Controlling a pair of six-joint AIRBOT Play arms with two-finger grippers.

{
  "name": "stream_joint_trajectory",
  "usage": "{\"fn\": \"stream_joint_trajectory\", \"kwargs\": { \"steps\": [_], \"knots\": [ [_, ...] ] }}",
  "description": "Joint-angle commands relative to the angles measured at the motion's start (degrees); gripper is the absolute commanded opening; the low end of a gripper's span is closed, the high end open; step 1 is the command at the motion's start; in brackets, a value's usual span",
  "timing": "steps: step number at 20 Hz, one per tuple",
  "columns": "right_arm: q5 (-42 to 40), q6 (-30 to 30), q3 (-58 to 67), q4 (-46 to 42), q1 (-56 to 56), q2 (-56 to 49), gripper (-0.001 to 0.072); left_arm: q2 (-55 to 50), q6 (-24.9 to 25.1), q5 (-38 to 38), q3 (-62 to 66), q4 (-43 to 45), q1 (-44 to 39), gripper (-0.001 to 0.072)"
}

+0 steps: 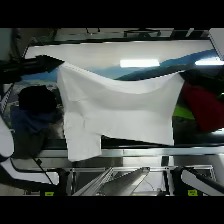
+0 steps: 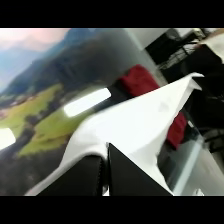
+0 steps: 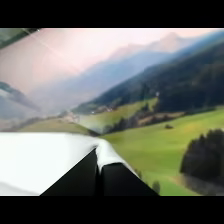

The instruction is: Fold the shirts.

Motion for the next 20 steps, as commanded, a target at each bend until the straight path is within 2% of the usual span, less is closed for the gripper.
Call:
{"fn": "stream_joint_trajectory", "kwargs": {
  "steps": [1,4,6,8,10,14,16,20],
  "knots": [
    [-4.9,-5.8,-1.1,4.1,0.4,-13.8,0.0013,-12.0,0.6,7.8,0.3,3.0,-0.6,0.0023],
    [-4.6,-11.9,4.3,15.7,0.4,-25.8,0.0013,-21.9,0.6,8.3,6.8,3.0,-0.6,0.0023],
    [-2.9,-12.2,10.7,20.3,0.5,-32.8,0.0013,-26.9,0.5,8.5,13.0,1.9,-0.7,0.0023],
    [-0.3,-9.9,17.9,21.9,0.5,-38.7,0.0013,-30.6,-2.0,8.6,19.4,1.2,-0.4,0.0023],
    [0.8,-7.5,23.4,21.3,0.4,-42.0,0.0013,-32.9,-4.7,7.8,25.1,1.2,0.1,0.0023],
    [3.2,-6.6,25.4,18.2,0.2,-42.8,0.0013,-33.0,-5.0,5.9,25.2,1.5,1.3,0.0022],
    [5.8,-6.6,25.4,13.5,0.2,-42.8,0.0013,-32.4,-4.4,5.1,22.6,1.6,2.3,0.0019],
    [8.9,-4.8,25.4,5.1,0.2,-42.8,0.0013,-32.4,-4.5,-1.5,20.7,2.1,3.7,0.0016]
  ]
}}
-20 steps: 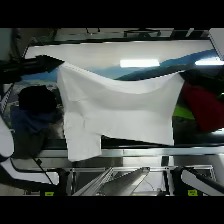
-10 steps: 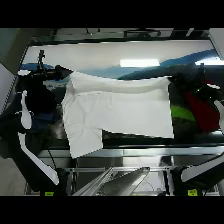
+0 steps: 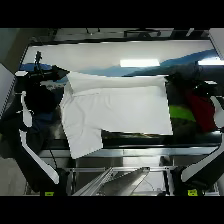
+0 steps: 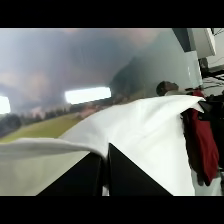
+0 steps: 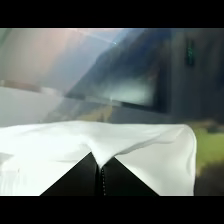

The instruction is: Fold the shirts.

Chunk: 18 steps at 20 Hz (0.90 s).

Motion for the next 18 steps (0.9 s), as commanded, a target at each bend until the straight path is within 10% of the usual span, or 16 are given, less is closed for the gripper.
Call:
{"fn": "stream_joint_trajectory", "kwargs": {
  "steps": [1,10,18],
  "knots": [
    [2.6,2.2,0.4,-7.6,-0.1,-0.3,0.0013,0.0,-0.7,-5.1,-1.0,1.9,0.9,0.0016],
    [0.0,3.9,0.1,-10.6,0.1,-0.9,0.0013,0.0,-11.8,-6.7,-1.0,27.4,-3.6,0.0015],
    [-0.2,5.7,0.1,-15.0,0.1,-2.5,0.0013,0.0,-13.5,-3.8,-1.0,28.5,-4.1,0.0016]
  ]
}}
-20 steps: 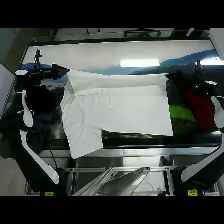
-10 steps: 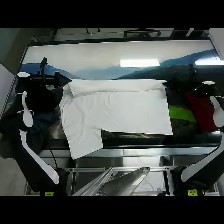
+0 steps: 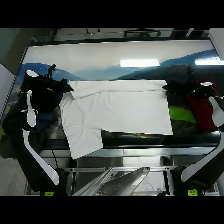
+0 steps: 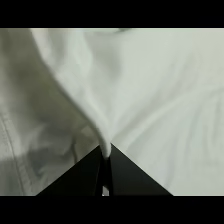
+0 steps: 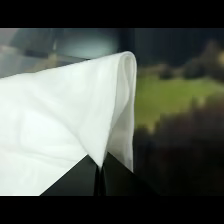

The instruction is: Fold the shirts.

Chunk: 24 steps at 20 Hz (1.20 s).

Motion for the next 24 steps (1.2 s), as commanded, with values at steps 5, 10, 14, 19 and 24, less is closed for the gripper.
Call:
{"fn": "stream_joint_trajectory", "kwargs": {
  "steps": [5,10,14,19,24],
  "knots": [
    [0.0,1.5,0.0,-2.3,0.0,-0.4,0.0014,0.0,-1.2,1.6,0.0,1.2,-0.3,0.0016],
    [5.1,1.5,0.1,-4.6,-0.5,3.2,0.0284,0.0,-2.3,-6.0,4.9,0.9,-0.4,0.0297],
    [5.9,14.9,0.1,-25.9,-2.1,13.5,0.0409,6.2,-6.7,-11.1,2.9,1.5,2.2,0.0296],
    [16.1,20.3,-2.0,-38.8,-4.0,23.3,0.0409,22.1,-6.8,-11.6,-18.4,8.2,5.0,0.0296],
    [17.5,19.8,-21.9,-39.0,-9.4,34.5,0.0408,42.1,-5.8,-8.0,-47.3,10.3,8.2,0.0296]
  ]
}}
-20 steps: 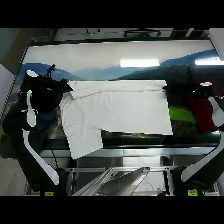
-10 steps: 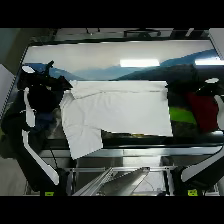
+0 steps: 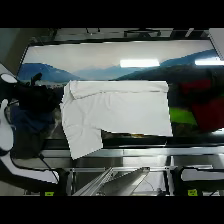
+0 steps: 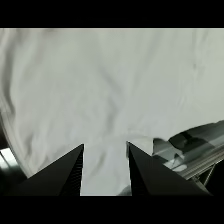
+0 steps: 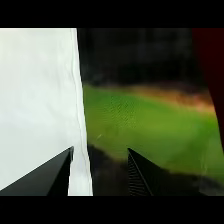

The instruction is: Fold the shirts.

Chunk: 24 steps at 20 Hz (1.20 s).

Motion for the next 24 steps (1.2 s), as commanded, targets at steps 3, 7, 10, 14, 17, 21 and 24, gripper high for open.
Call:
{"fn": "stream_joint_trajectory", "kwargs": {
  "steps": [3,7,10,14,17,21,24],
  "knots": [
    [-4.6,-2.0,-24.1,-2.1,-4.2,11.7,0.0408,20.9,0.6,4.0,-29.7,1.6,4.3,0.0296],
    [-5.9,-4.0,-31.9,1.3,-3.1,10.1,0.0408,29.6,0.7,6.7,-41.9,1.7,7.7,0.0296],
    [-6.5,-5.2,-33.0,3.6,1.0,8.6,0.0399,35.4,2.1,10.4,-47.6,1.6,9.4,0.0296],
    [-9.6,-5.2,-33.0,4.6,7.9,4.7,0.0382,40.3,3.1,13.6,-53.1,1.7,9.4,0.0297],
    [-9.9,-5.6,-33.0,4.6,9.3,3.7,0.038,40.3,3.2,15.7,-55.2,4.6,9.4,0.0297],
    [-9.8,-5.7,-33.0,4.6,9.2,3.8,0.038,38.7,4.1,20.3,-55.6,4.6,9.4,0.0297],
    [-9.8,-5.7,-33.0,4.6,9.2,3.8,0.038,32.3,5.8,22.8,-55.6,4.1,9.4,0.0297]
  ]
}}
